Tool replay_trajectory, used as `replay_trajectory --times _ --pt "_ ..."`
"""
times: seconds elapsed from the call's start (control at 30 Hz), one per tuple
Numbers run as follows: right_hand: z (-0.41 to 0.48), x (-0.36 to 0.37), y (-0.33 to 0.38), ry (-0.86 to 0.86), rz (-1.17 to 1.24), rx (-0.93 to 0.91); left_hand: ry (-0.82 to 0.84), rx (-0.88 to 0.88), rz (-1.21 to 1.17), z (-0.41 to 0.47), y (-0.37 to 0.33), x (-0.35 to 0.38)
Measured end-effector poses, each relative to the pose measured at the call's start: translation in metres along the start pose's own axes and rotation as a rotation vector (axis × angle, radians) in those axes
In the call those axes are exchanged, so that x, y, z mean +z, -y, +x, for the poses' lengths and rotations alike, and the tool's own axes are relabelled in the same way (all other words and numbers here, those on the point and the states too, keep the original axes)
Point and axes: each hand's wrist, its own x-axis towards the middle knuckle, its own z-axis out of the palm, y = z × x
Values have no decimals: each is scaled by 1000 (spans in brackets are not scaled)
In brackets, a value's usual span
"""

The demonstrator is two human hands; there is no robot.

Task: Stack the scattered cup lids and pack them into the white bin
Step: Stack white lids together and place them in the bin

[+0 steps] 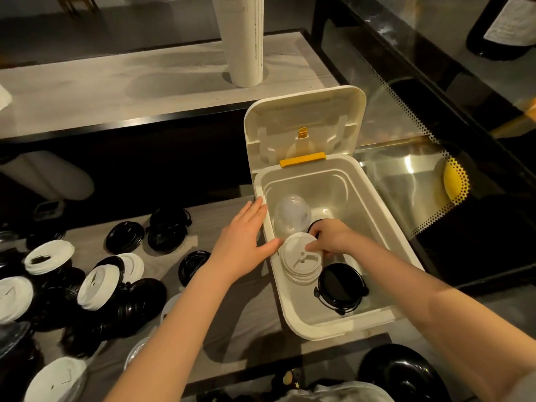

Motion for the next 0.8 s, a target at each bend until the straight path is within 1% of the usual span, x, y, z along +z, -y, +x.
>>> replay_trajectory --times 0.2,0.3,0.37,0.43,0.53,0.63,0.7,0.73,0.8 --pt "3 -1 -4 48 26 2 -5 -7 -30 -1 0 4" --pt "0 -2 -10 67 46 40 -15 -11 -41 -1 0 4" --pt "1 1 -14 44 33 67 -17 -11 -42 -1 -1 3" --pt "2 6 -14 -1 18 49 -17 -10 -35 -1 -1 3" --pt "3 14 -7 -39 -257 -22 0 -26 -3 -2 -3 2" --pt "-2 13 1 -111 -449 -34 18 -43 80 -3 -3 1" --pt "-8 10 3 -156 -586 -118 20 -42 128 -2 -3 0" --pt "-10 10 3 -150 -631 -188 21 -40 142 -2 -3 0" --pt "-14 14 5 -63 -695 -297 22 -38 153 -1 -3 -1"
